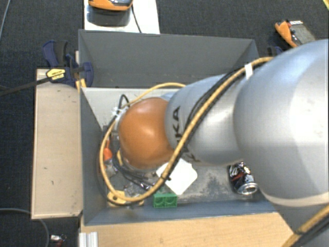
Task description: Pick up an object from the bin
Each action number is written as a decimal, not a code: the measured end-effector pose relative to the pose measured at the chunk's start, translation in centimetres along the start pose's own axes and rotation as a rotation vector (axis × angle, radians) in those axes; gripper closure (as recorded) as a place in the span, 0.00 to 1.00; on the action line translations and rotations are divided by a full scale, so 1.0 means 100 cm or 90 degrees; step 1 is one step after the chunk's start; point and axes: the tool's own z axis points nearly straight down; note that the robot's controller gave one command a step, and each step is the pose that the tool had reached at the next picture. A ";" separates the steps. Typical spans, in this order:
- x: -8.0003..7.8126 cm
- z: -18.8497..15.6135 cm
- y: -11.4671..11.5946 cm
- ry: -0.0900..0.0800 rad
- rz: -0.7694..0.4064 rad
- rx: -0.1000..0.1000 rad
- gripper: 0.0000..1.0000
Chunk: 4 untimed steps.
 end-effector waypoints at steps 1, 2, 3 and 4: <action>0.008 0.034 -0.022 -0.010 -0.135 0.001 0.00; 0.013 0.034 -0.035 -0.005 -0.153 0.001 1.00; 0.013 0.034 -0.035 -0.005 -0.153 0.001 1.00; 0.016 0.012 -0.035 0.001 -0.152 -0.001 1.00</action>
Offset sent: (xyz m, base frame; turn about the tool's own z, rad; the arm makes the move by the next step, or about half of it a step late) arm 0.0019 -0.0376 -0.0356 -0.2484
